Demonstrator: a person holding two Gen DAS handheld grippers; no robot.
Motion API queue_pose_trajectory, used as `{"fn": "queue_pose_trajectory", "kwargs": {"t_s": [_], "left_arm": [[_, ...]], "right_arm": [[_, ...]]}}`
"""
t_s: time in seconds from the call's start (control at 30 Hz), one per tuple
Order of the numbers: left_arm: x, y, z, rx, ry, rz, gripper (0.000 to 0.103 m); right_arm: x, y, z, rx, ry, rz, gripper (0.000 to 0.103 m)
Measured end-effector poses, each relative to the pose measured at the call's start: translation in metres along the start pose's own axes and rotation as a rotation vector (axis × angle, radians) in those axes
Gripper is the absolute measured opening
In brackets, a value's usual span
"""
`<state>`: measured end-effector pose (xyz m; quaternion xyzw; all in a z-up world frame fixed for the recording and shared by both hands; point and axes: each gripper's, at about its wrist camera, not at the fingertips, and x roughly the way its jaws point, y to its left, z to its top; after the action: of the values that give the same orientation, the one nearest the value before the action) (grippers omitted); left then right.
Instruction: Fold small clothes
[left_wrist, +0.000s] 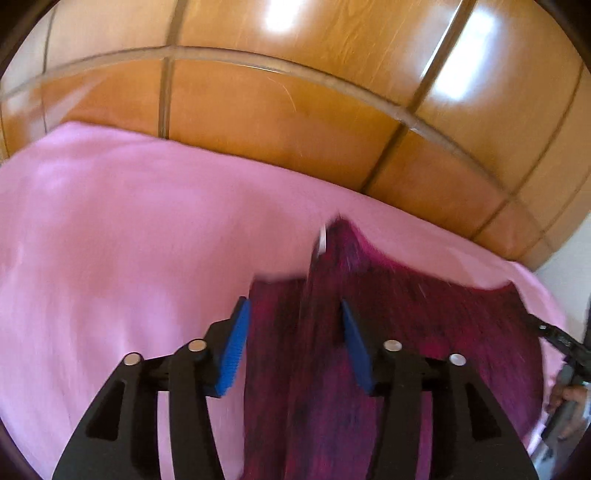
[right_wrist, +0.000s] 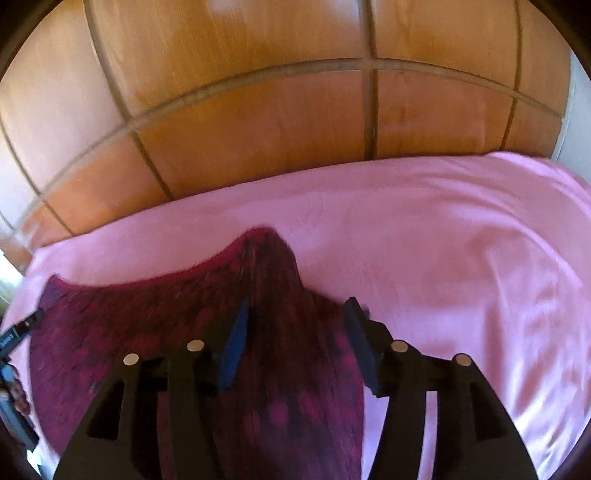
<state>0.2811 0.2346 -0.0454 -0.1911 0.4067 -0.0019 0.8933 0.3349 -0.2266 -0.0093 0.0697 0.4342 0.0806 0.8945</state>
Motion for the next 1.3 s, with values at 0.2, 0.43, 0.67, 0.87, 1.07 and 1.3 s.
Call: {"fn": "queue_pose_trajectory", "kwargs": {"t_s": [0.2, 0.43, 0.67, 0.87, 1.07, 1.3], "left_arm": [[-0.046, 0.027, -0.082, -0.038, 0.028, -0.143, 0.057], [-0.057, 0.04, -0.144, -0.16, 0.081, -0.261, 0.035], [-0.075, 0.038, -0.13, -0.165, 0.069, -0.315, 0.009], [-0.106, 0.042, -0.142, -0.158, 0.086, -0.326, 0.009], [-0.125, 0.043, -0.169, -0.133, 0.129, -0.292, 0.011], [-0.12, 0.046, -0.134, -0.151, 0.035, -0.301, 0.031]], "right_arm": [[-0.046, -0.035, -0.072, 0.074, 0.029, 0.161, 0.063], [-0.069, -0.044, -0.143, 0.09, 0.076, 0.186, 0.043], [-0.1, -0.039, -0.143, 0.086, 0.014, 0.2, 0.013], [-0.131, -0.038, -0.163, 0.061, 0.045, 0.26, 0.013], [-0.14, -0.047, -0.198, 0.065, 0.126, 0.26, 0.015], [-0.139, -0.047, -0.154, 0.083, 0.012, 0.223, 0.056]]}}
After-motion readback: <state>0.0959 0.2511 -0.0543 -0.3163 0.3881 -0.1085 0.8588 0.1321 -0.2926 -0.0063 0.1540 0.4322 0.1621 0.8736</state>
